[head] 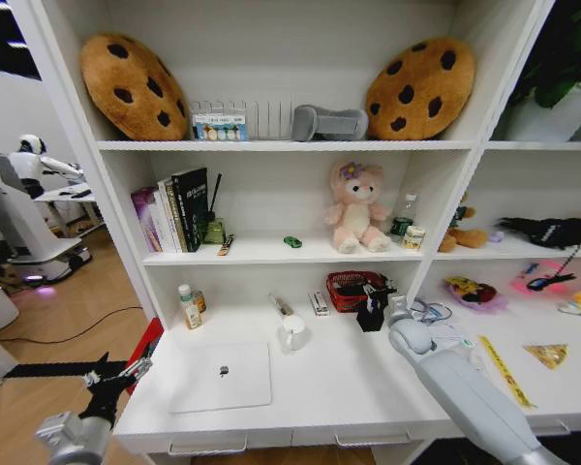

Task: Organize the objects on the table.

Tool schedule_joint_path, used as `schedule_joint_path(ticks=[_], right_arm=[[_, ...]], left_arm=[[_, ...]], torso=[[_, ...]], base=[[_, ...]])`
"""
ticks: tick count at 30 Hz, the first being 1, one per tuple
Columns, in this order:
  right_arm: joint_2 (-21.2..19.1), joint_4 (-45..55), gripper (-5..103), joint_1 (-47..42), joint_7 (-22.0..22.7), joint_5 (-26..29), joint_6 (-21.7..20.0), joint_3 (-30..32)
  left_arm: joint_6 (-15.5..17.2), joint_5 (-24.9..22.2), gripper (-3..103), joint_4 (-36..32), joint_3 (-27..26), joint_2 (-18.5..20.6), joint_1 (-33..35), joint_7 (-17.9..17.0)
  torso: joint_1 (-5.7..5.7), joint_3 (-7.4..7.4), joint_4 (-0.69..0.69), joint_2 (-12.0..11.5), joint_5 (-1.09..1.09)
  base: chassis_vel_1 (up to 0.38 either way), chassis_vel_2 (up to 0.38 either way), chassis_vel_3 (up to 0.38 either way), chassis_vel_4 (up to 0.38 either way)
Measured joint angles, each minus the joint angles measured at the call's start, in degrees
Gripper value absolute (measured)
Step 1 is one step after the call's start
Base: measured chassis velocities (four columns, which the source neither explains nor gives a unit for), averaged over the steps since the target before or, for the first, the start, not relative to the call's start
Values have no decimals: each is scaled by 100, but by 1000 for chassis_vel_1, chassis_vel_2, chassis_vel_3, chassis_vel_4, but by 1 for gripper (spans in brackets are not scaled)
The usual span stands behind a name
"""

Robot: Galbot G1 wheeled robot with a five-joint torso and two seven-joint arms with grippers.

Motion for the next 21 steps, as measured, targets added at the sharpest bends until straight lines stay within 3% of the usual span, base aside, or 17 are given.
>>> schedule_joint_path(ticks=[2,4,7,9,12,13,16,17,19,21], right_arm=[[-141,570,86,-315,56,215,-151,220],[-202,839,86,-488,76,297,-205,333],[-297,1623,99,-1202,144,612,-368,823],[-296,1723,100,-1327,144,630,-377,907],[-178,2366,100,-2388,-39,513,-299,1520],[-178,2366,100,-2388,-39,513,-299,1520],[183,2966,100,-3632,-610,84,289,2512],[183,2966,100,-3632,-610,84,289,2512],[416,3217,100,-4385,-1081,-5,441,3231],[521,3283,100,-4658,-1243,-95,589,3477]], left_arm=[[-6,3,100,-64,-12,-33,35,2],[-10,7,100,-95,-19,-53,54,5],[-59,36,100,-161,-54,-98,99,15],[-62,35,100,-170,-61,-100,99,14],[-76,-16,100,-242,-141,-87,105,4],[-76,-16,100,-242,-141,-87,105,4],[-44,-24,100,-339,-172,-108,88,-139],[-44,-24,100,-339,-172,-108,88,-139],[-45,-30,100,-359,-173,-157,27,-207],[-45,-35,100,-375,-172,-175,28,-207]], torso=[[-1,-1,1,0,0],[-1,-1,0,0,-1],[0,0,2,0,-1],[-1,-1,1,0,0],[-1,-1,-2,0,1],[-1,-1,-2,0,1],[-1,-1,1,0,1],[-1,-1,1,0,1],[-1,-1,-2,0,1],[-1,-1,-2,1,-1]], base=[[0,0,0,0],[0,0,0,0],[0,0,0,0],[0,0,0,0],[0,0,0,0],[0,0,0,0],[0,0,0,0],[0,0,0,0],[0,0,0,0],[0,0,0,0]])
